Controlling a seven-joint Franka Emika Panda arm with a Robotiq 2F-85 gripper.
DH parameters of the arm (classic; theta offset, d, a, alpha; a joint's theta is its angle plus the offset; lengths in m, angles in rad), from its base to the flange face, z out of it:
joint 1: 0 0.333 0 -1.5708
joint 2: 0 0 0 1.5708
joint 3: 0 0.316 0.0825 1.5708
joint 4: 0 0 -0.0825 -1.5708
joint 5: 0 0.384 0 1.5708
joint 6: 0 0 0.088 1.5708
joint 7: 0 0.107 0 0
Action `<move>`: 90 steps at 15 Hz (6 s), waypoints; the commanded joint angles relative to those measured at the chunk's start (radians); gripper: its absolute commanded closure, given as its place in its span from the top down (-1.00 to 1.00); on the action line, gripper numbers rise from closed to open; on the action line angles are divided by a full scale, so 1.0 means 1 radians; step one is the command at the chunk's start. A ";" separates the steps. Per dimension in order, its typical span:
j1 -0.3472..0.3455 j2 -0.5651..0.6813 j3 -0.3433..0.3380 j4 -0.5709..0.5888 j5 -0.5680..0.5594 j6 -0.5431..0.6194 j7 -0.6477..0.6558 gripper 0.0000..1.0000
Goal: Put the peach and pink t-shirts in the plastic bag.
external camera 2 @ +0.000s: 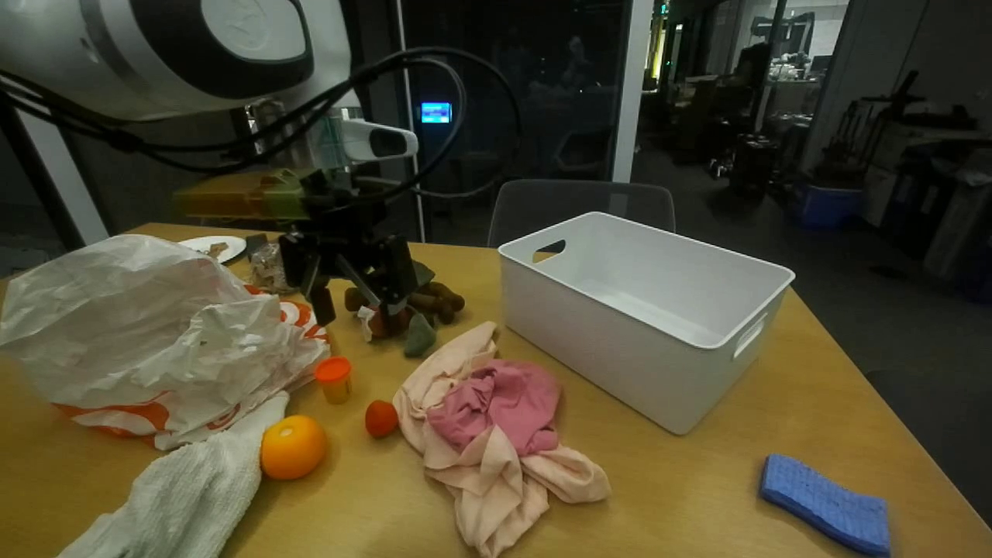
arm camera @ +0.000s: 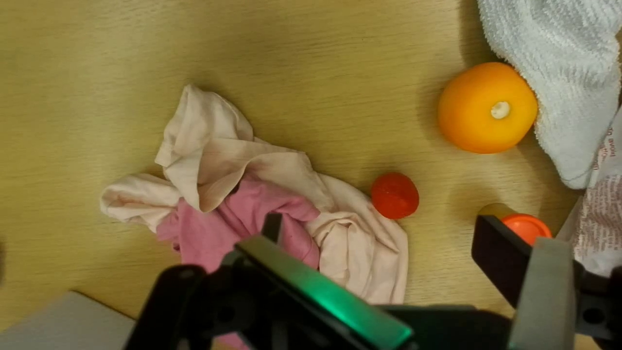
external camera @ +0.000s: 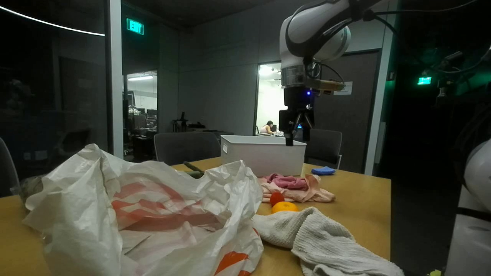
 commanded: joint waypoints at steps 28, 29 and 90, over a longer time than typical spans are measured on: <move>-0.092 0.606 -0.156 0.150 0.070 0.588 0.015 -0.13; -0.092 0.606 -0.155 0.152 0.075 0.585 0.016 -0.28; 0.468 0.367 0.388 0.416 0.054 -0.055 -0.347 -0.86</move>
